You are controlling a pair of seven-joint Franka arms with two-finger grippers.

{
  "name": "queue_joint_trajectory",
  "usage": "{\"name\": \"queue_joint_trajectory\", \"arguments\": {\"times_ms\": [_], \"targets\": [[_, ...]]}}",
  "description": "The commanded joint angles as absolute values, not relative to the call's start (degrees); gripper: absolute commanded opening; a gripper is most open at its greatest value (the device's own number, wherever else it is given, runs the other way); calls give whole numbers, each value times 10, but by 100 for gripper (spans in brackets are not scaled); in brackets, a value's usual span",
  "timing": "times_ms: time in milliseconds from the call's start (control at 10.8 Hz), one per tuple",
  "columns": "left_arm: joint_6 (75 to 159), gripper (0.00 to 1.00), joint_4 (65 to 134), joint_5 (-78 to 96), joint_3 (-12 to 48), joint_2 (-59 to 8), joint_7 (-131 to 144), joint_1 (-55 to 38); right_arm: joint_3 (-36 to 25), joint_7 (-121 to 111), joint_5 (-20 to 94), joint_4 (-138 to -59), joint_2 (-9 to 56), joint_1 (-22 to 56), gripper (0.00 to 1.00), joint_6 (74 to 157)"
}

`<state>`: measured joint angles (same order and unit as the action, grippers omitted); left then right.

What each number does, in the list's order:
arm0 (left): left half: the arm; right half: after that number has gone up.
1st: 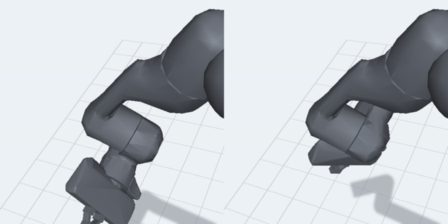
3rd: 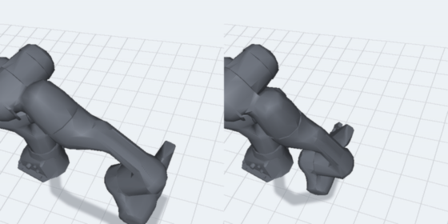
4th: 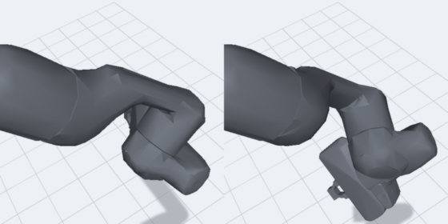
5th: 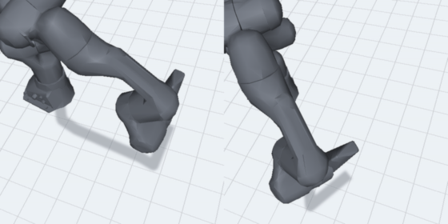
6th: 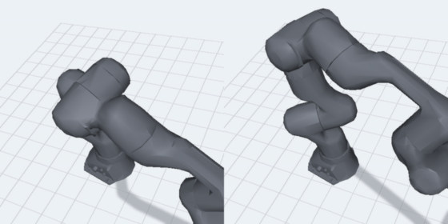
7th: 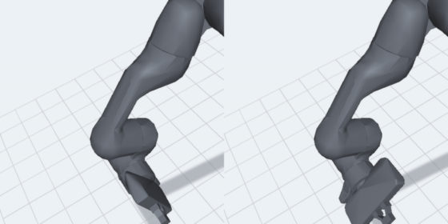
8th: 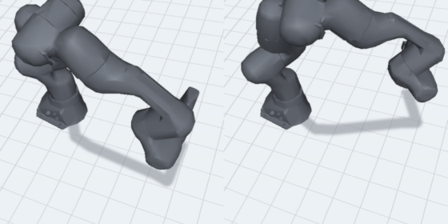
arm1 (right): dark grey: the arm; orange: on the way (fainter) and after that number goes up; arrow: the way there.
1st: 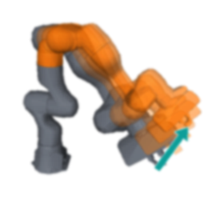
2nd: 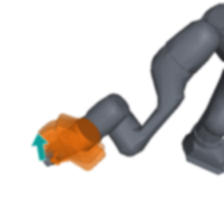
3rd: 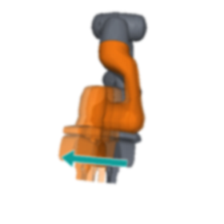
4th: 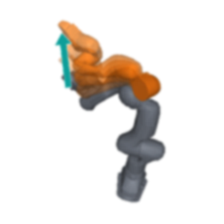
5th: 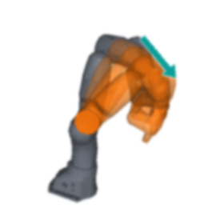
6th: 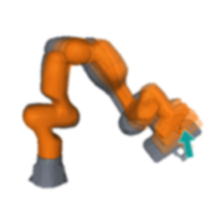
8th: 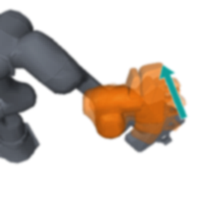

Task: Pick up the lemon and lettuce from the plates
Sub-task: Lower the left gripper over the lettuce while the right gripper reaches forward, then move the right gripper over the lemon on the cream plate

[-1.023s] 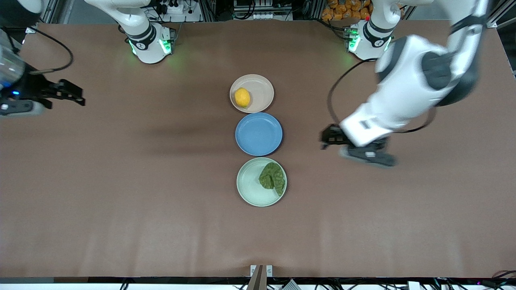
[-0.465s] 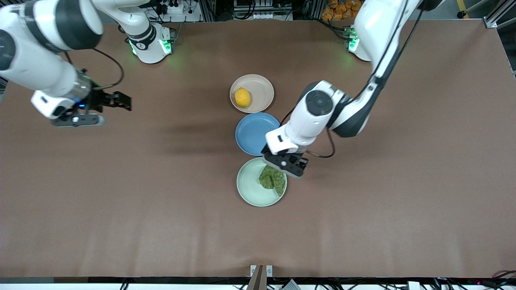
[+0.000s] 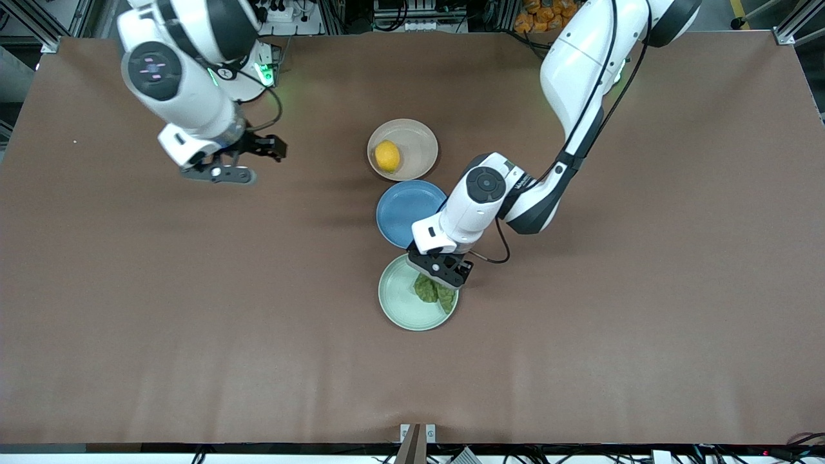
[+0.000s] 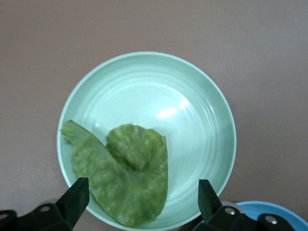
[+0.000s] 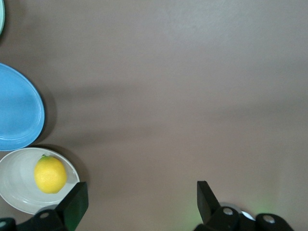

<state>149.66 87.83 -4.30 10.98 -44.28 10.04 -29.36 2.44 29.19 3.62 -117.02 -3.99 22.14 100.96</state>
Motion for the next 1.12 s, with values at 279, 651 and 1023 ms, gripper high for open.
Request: {"name": "queue_joint_trajectory", "arguments": {"times_ms": [279, 651, 1023], "targets": [[1506, 96, 863, -76, 52, -485, 103, -336, 19, 362, 112, -1288, -26, 314, 100, 1189], [1506, 89, 863, -72, 52, -486, 105, -336, 19, 445, 113, -1290, 67, 429, 100, 1320], [1506, 87, 862, -70, 51, -484, 114, -336, 19, 485, 112, -1288, 133, 477, 100, 1392]]}}
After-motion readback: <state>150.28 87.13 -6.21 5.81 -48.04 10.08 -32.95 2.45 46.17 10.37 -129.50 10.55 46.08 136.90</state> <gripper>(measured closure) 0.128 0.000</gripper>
